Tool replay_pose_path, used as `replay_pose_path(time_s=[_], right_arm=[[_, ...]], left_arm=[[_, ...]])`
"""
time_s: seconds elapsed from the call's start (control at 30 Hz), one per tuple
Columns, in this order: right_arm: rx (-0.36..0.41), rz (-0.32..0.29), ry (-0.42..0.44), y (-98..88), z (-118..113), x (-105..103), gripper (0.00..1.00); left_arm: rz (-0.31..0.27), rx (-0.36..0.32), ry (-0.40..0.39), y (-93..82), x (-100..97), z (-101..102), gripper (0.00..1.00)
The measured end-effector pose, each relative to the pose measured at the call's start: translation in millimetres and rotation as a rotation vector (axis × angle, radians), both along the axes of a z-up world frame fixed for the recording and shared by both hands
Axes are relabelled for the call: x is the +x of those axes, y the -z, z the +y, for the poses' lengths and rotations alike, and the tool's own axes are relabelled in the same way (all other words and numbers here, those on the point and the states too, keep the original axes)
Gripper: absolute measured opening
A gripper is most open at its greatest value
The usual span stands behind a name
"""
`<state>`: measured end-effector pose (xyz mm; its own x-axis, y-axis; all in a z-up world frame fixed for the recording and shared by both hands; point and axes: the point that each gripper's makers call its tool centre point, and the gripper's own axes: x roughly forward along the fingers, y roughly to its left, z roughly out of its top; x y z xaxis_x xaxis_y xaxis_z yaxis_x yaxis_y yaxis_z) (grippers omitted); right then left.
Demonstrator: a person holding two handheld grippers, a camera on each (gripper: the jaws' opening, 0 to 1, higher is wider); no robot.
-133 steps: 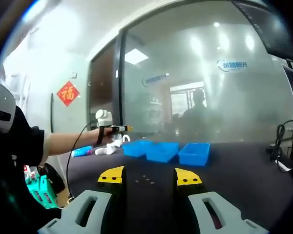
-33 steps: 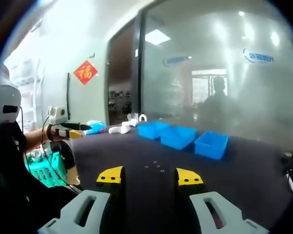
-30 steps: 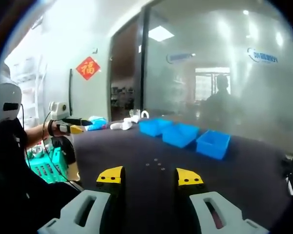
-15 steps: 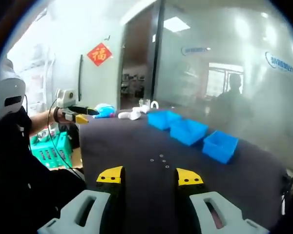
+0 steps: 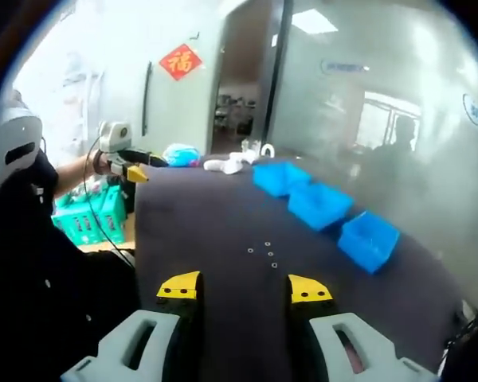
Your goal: Sort the screws, nuts, and washers into the corresponding bins
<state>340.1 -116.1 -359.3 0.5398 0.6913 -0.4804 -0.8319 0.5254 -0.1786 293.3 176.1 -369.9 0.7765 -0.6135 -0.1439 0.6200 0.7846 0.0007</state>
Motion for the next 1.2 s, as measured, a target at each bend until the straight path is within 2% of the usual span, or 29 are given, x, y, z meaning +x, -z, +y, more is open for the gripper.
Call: replay_pose_path(time_s=[0.2,0.27,0.37,0.63,0.93,1.2], right_arm=[[-0.042,0.012,-0.030,-0.1,8.2,13.4,0.36],[-0.058,0.024,-0.041,0.8,11.2,18.4,0.35],[-0.084,0.034,-0.053,2.3,15.0,25.6,0.35],[-0.163,0.062,-0.097,11.7,32.2,46.5,0.35],[-0.266,0.114,-0.144,37.0,48.1,67.5,0.35],[-0.370,0.148,-0.194,60.8,54.1,77.4,0.34]], left_arm=[[0.002,0.003,-0.002,0.7,0.1,0.6,0.43],[0.007,-0.022,0.011,-1.6,-1.9,-2.6,0.43],[0.006,-0.020,0.021,-2.6,-4.2,-5.6,0.43],[0.016,-0.021,0.028,2.2,-4.7,-5.2,0.43],[0.015,-0.014,0.013,1.5,-5.4,1.1,0.43],[0.010,-0.001,0.014,1.2,-8.2,-2.2,0.43]])
